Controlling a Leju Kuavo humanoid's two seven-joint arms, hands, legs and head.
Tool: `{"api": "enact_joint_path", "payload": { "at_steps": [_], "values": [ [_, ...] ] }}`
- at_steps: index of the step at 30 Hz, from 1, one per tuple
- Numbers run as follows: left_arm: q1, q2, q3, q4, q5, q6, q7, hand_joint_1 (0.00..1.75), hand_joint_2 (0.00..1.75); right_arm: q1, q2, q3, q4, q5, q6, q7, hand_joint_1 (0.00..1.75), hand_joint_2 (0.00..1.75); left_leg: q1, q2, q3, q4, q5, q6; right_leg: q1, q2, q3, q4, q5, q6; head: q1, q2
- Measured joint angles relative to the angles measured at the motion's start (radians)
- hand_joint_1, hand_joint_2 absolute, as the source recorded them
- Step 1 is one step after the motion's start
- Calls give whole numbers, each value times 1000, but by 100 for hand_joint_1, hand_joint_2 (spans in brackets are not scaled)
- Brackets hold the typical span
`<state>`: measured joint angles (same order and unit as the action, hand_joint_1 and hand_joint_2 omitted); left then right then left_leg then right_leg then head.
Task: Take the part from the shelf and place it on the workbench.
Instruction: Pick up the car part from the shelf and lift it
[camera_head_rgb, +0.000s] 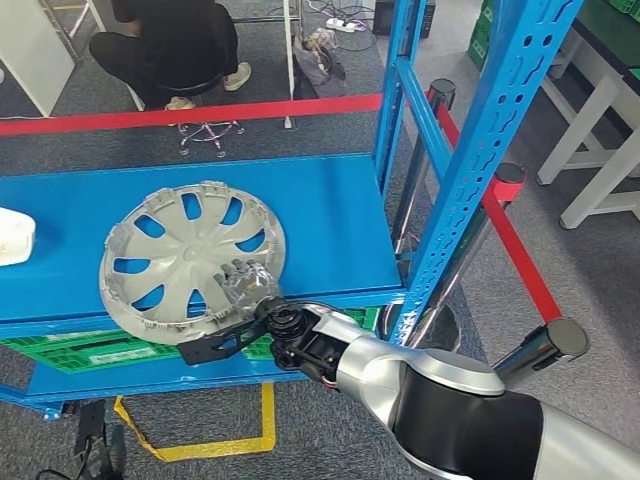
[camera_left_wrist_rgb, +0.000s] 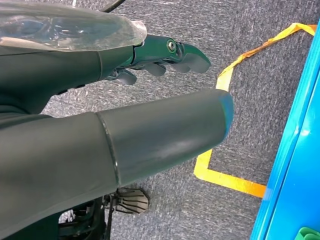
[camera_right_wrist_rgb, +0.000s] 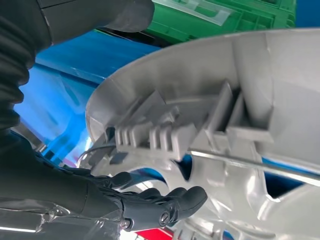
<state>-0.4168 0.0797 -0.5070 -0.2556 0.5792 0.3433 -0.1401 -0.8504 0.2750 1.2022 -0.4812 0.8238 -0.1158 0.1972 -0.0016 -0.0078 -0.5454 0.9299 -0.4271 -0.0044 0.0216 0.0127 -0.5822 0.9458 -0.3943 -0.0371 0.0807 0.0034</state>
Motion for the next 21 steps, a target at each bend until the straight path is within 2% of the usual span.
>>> {"api": "enact_joint_path", "payload": {
  "at_steps": [21],
  "values": [
    [-4,0,-45,3,2,3,2,0,0,0,0,10,41,27,-29,-46,0,175,0,0,0,0,0,0,0,0,0,0,0,0,0,0]
  ]
}}
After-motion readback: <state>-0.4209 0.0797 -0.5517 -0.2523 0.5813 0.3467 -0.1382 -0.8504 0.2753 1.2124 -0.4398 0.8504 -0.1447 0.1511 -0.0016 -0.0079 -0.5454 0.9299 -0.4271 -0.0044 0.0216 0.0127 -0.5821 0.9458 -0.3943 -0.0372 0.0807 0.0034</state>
